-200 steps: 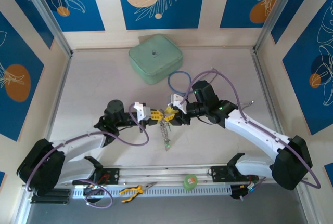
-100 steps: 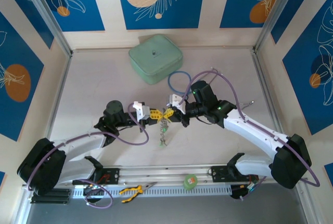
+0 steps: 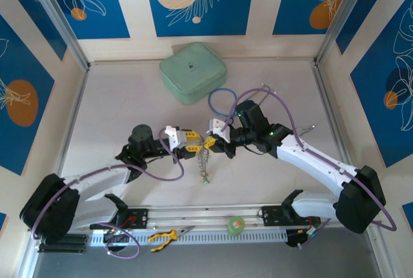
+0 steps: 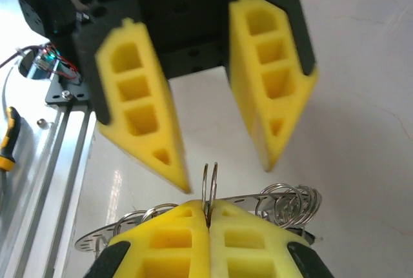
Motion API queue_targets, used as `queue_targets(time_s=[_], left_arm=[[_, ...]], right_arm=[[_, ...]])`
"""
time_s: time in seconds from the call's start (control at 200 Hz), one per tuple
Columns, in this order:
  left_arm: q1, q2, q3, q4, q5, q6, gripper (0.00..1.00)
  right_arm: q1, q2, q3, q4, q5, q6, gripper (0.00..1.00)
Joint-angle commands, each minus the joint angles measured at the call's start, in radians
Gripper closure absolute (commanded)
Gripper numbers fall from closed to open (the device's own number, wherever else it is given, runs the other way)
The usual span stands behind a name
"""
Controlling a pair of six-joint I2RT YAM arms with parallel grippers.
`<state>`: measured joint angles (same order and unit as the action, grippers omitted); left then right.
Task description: Put the keys on the keyring
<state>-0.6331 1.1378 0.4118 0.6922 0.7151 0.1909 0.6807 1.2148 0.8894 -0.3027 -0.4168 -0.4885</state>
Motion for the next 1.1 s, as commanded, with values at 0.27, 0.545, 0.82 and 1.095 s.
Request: queue_targets(time_s=[0.27,0.545,0.82,1.095], left_arm=[[-0.007,-0.067,0.182,-0.495,-0.036,0.331,0.67],[-0.007,-0.037,0.205,-0.495,-0.025,0.331,0.74],[-0.008,-0.018,0.223,-0.488,-0.01,0.335,0.87],[-0.008,-0.033,0.205,-0.428,-0.004,0.308,1.0]], right_arm=[[0.059,0.081,0.187,-0.209,0.168,-0.192,1.0],[0.089,0.093,0.225,-0.214,0.162,-0.205,1.0],[0.117,0.113,0.247,-0.22,0.168,-0.221,1.0],[0.048,0.028,0.16,-0.088,0.132,-0.099,0.7]])
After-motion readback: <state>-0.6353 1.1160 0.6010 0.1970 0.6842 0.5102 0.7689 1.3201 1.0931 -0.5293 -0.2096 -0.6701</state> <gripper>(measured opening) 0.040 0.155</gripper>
